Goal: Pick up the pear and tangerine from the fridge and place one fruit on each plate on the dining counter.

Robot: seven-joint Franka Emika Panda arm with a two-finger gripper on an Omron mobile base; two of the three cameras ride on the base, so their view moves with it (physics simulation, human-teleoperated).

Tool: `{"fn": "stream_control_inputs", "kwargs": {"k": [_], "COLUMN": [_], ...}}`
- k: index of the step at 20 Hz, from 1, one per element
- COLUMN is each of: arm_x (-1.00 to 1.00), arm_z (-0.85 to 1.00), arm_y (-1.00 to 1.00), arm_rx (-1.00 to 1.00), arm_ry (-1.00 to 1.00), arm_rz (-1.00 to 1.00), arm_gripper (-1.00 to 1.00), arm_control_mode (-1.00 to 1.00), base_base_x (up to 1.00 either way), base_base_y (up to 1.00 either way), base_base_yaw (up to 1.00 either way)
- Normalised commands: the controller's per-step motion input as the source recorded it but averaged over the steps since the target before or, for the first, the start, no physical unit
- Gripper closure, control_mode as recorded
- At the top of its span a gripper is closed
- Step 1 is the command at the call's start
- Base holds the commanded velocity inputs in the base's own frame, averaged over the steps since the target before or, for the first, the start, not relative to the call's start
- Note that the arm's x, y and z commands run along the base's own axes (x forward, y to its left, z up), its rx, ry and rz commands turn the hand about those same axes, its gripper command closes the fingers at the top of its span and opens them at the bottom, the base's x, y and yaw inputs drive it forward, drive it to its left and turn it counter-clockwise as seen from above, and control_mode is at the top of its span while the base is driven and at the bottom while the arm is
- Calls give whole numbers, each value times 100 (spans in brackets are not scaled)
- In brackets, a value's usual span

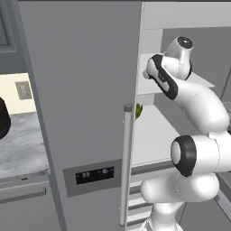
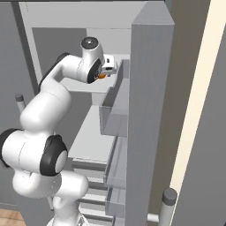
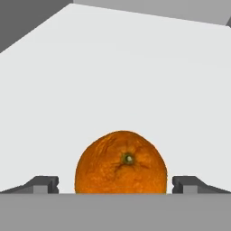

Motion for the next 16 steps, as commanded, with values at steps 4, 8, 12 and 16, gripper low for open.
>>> {"fn": "stream_control_inputs", "kwargs": {"k": [4,8,12,16], "arm_x": [17,3,-1,-42], "arm_z": [-4,-11,-14,-9], "arm_y": [0,0,0,0], "arm_rx": [0,0,0,0], "arm_ry": [0,0,0,-4], "arm_rz": [0,0,0,0], "arm_gripper": [-100,100,100,100], "arm_control_mode": [-100,-100,-100,-100], "base_base_x": [0,0,0,0], "base_base_y": [0,0,0,0], "base_base_yaw": [0,0,0,0]}}
